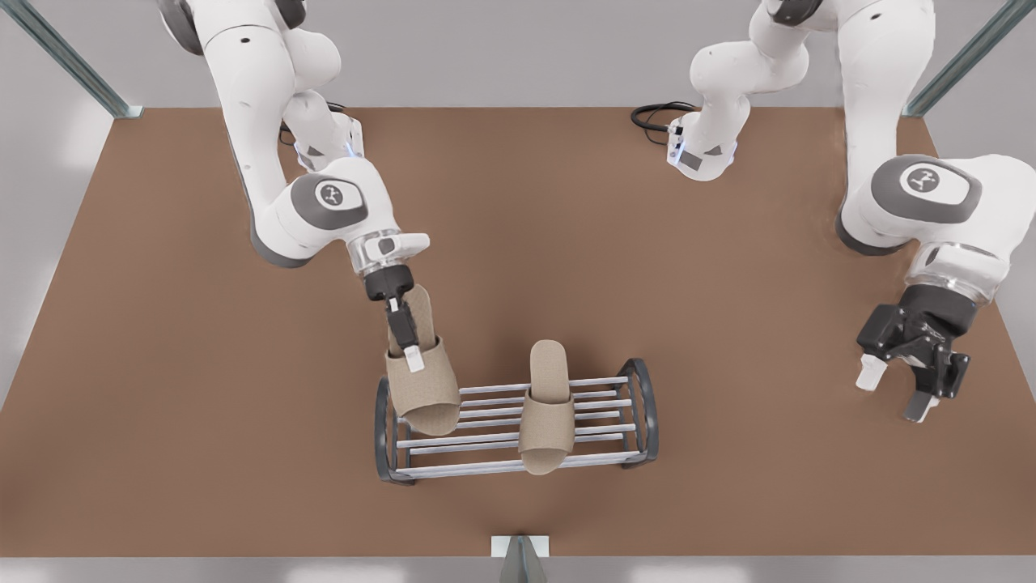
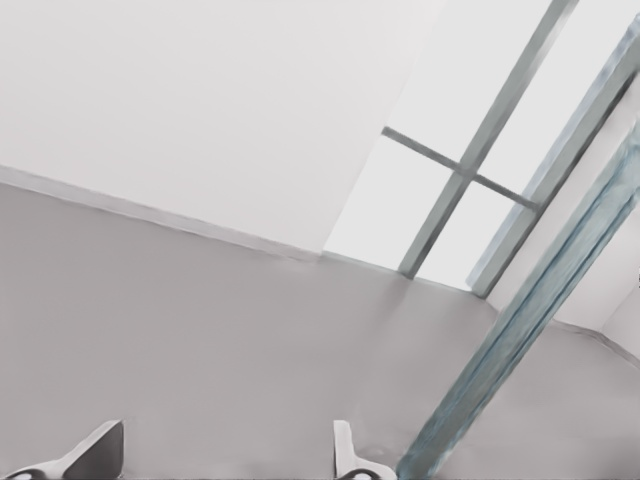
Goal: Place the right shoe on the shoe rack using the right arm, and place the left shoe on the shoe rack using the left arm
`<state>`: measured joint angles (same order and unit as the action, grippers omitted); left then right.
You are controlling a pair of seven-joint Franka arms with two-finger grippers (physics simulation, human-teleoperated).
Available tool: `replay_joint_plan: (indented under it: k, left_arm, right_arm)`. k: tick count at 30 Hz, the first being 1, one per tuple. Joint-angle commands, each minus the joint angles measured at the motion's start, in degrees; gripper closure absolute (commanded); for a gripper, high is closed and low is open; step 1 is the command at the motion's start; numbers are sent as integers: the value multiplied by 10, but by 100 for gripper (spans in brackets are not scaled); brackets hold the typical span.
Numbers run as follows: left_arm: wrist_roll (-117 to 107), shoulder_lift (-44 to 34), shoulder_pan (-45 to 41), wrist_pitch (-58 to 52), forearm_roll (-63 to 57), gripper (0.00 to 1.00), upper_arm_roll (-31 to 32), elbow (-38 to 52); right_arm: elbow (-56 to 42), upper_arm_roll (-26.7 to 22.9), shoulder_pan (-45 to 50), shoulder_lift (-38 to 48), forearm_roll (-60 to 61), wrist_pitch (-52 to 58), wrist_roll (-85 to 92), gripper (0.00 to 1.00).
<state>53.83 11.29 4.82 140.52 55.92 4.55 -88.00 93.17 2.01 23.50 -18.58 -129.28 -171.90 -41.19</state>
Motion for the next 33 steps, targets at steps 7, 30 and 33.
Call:
replay_joint_plan:
  k: [7, 30, 33]
  left_arm:
    - [-853, 101, -180, -578, -606, 0, -56, 120]
    - [-819, 29, -163, -497, -562, 0, -55, 61]
    - [-820, 33, -163, -485, -562, 0, -55, 62]
  right_arm:
    - [22, 1, 45, -66, 81, 242, 353, 79]
    - [24, 34, 69, -95, 129, 158, 322, 0]
    - [46, 17, 52, -48, 130, 95, 322, 0]
